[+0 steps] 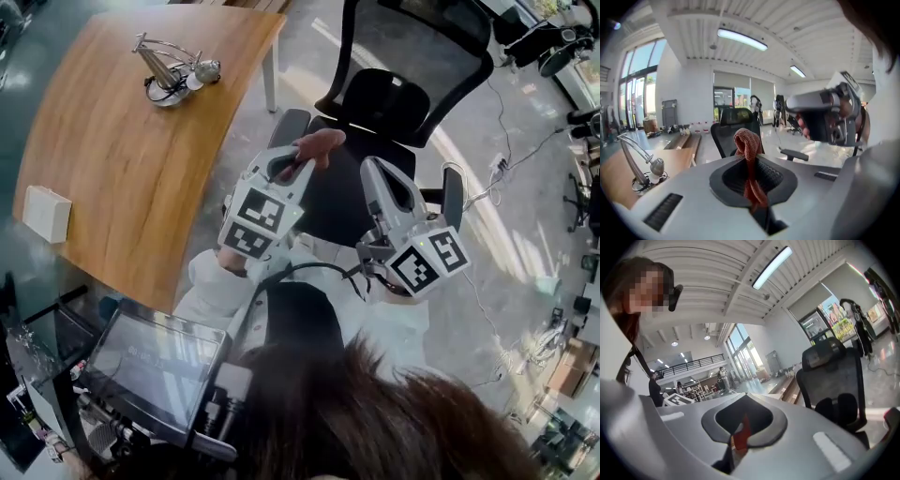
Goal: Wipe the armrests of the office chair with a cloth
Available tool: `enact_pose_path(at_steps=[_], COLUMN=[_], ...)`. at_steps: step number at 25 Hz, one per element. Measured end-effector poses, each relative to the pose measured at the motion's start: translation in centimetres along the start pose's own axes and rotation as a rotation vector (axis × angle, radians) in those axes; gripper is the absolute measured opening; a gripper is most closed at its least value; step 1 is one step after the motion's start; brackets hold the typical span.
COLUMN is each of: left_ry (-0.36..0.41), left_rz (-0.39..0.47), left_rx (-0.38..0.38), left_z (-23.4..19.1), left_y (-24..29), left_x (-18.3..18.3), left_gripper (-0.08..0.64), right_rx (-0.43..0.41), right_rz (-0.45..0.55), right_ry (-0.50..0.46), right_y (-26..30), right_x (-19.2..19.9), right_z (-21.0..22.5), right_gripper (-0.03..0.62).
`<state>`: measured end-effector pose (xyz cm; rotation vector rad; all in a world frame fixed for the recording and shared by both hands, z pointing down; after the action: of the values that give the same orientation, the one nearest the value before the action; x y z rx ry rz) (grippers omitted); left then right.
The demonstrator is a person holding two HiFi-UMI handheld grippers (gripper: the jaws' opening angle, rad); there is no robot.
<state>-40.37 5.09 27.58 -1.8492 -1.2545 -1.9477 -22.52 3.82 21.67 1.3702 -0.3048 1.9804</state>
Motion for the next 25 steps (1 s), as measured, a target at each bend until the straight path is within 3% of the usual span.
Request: enact_pose_path(at_steps=[3,7,12,25], left_ry=[0.004,0.05,0.063,0.052], left_rz=[0.181,0.292,0.311,0.3], left_rx=[-0.051,-0.079,-0.077,-0.04], left_z=[1.2,2.0,2.3,1.6], left_y=[-1.6,-3.0,-3.1,-1.2], left_x=[-4.8,-8.5,-9.2,-9.9], left_gripper=[0.023,0.023,0.023,0.023], right_rx=[0.034,0.112,0.13,0.125], right_rz=[0.089,0.16,0.164,0.149], right_ry=[-0.113,-0.227,-0.263,-0.234], right_y=[-0.9,-1.6,-1.9,-0.9], right_x=[-2.9,-4.5,-4.9,-5.2], right_z=[-0.5,-0.8,-0.7,0.8], right_gripper=[0.002,0.002,0.0,0.0])
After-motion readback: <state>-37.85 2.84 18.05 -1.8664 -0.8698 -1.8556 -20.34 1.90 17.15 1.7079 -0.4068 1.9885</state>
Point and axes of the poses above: the fingertips, and each gripper's own axes: y forward along the fingers, z to its right, x out of its underside, the point moved 8 cm from there along -y, backward along the fingers, and after that the axes turned 13 degrees about x, right-handed, at the moved point
